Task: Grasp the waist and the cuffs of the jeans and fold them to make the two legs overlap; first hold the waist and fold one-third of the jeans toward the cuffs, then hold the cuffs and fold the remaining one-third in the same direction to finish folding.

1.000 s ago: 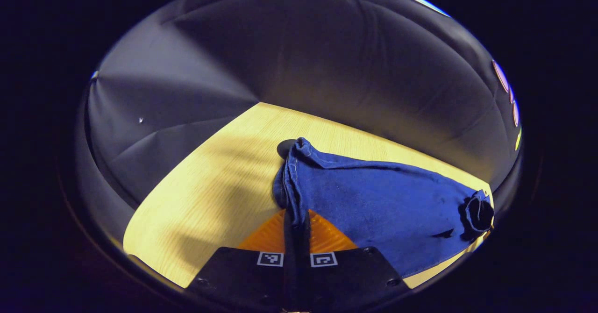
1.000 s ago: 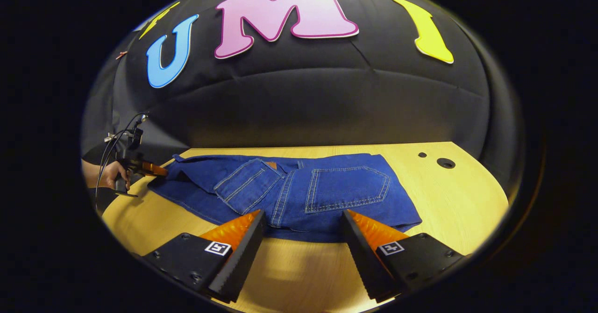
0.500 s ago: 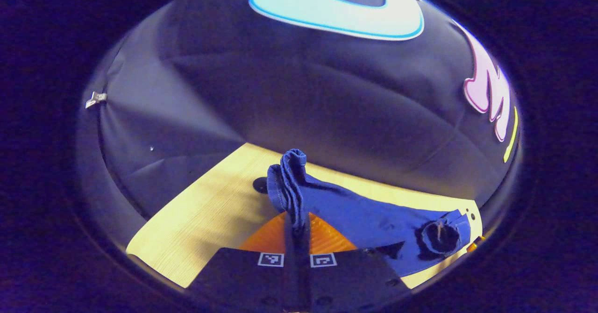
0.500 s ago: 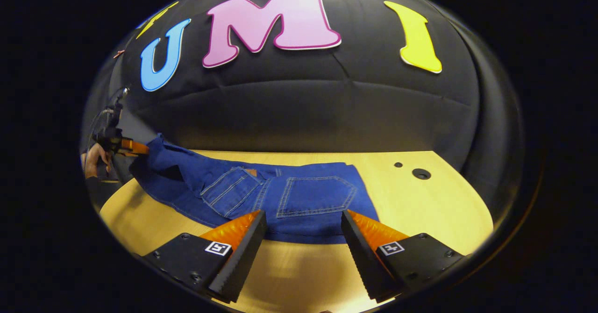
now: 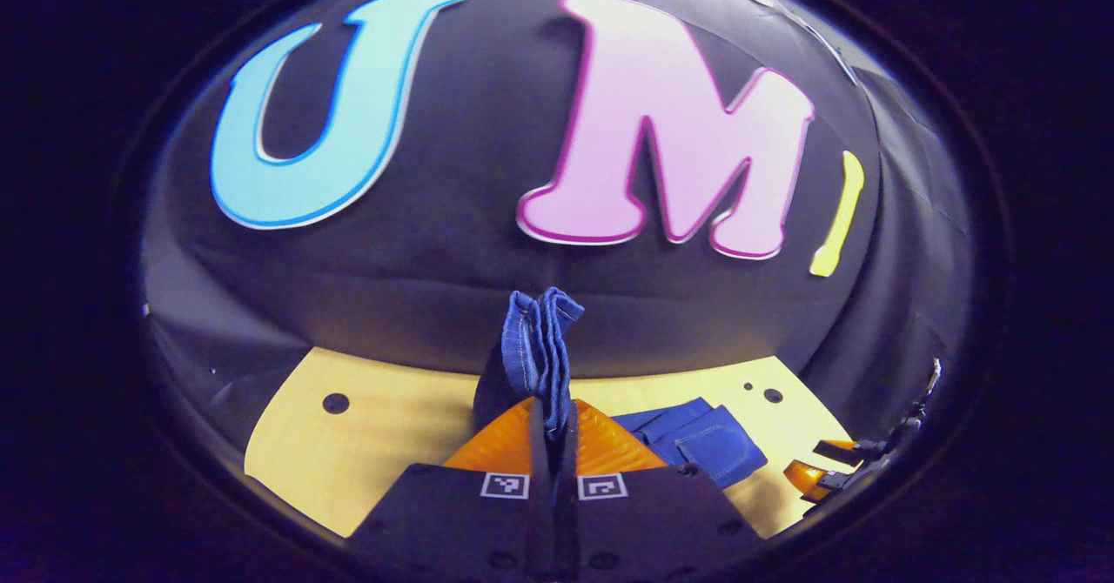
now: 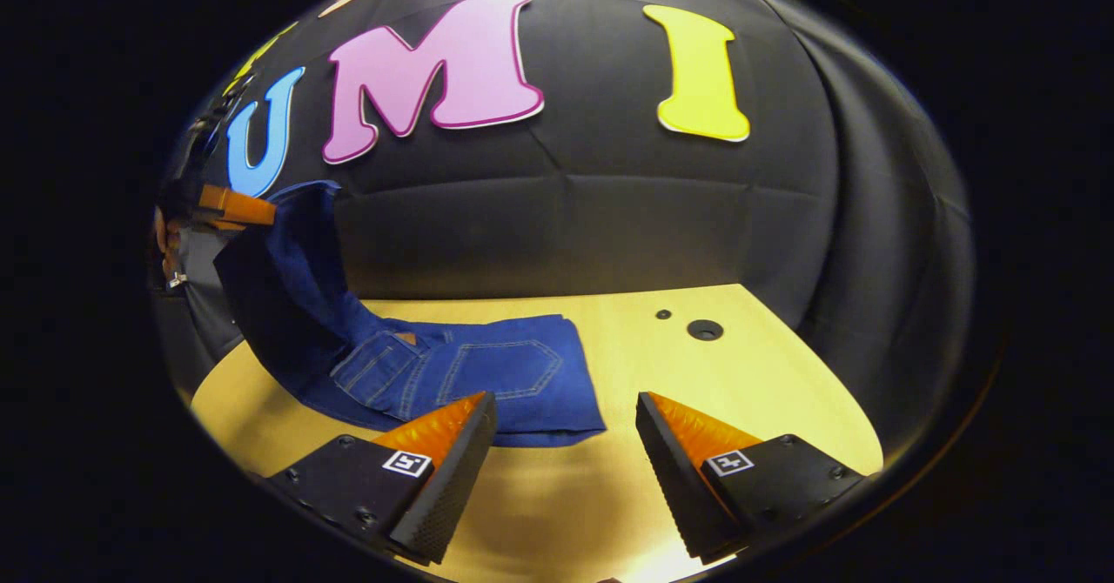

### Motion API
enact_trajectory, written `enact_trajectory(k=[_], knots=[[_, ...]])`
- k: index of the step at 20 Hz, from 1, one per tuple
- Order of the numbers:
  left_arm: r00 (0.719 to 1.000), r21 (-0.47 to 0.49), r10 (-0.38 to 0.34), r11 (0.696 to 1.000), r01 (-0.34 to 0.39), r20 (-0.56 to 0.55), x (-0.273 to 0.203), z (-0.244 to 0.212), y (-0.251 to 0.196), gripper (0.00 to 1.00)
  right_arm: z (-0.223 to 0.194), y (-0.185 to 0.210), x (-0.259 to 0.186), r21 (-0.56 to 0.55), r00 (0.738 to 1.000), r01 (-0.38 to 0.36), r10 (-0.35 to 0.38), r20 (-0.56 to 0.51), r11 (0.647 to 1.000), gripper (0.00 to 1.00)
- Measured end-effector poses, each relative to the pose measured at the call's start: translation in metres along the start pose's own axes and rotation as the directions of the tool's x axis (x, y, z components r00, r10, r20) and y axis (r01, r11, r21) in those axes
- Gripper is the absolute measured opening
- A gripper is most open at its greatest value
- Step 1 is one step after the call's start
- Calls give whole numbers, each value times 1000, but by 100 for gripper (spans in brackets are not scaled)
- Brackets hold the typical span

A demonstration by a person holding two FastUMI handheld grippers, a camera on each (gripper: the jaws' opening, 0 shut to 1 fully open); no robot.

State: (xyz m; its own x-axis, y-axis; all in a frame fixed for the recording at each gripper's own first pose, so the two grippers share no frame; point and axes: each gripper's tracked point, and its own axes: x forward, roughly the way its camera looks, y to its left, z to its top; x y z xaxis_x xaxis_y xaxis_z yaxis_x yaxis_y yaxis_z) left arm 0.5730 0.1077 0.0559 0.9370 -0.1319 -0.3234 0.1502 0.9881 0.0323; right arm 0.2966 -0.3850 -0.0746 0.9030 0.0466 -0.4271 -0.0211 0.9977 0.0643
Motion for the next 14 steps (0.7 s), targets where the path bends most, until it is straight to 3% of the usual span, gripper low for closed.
enact_trajectory(k=[4, 7, 12, 14], knots=[[994, 31, -85, 996, 88, -75, 35, -25, -112, 6, -4, -31, -19, 24, 999, 36, -36, -14, 999, 98], [983, 35, -118, 992, 124, -140, 60, -56, -168, 6, -5, -43, -35, 52, 999, 51, -50, -19, 997, 98], [973, 20, -67, 997, 73, -219, 105, -112, -208, 6, -5, -50, -50, 75, 998, 61, -59, -29, 995, 98], [965, 49, -75, 995, 90, -252, 113, -135, -222, 13, -6, -51, -54, 82, 998, 59, -56, -34, 995, 98]])
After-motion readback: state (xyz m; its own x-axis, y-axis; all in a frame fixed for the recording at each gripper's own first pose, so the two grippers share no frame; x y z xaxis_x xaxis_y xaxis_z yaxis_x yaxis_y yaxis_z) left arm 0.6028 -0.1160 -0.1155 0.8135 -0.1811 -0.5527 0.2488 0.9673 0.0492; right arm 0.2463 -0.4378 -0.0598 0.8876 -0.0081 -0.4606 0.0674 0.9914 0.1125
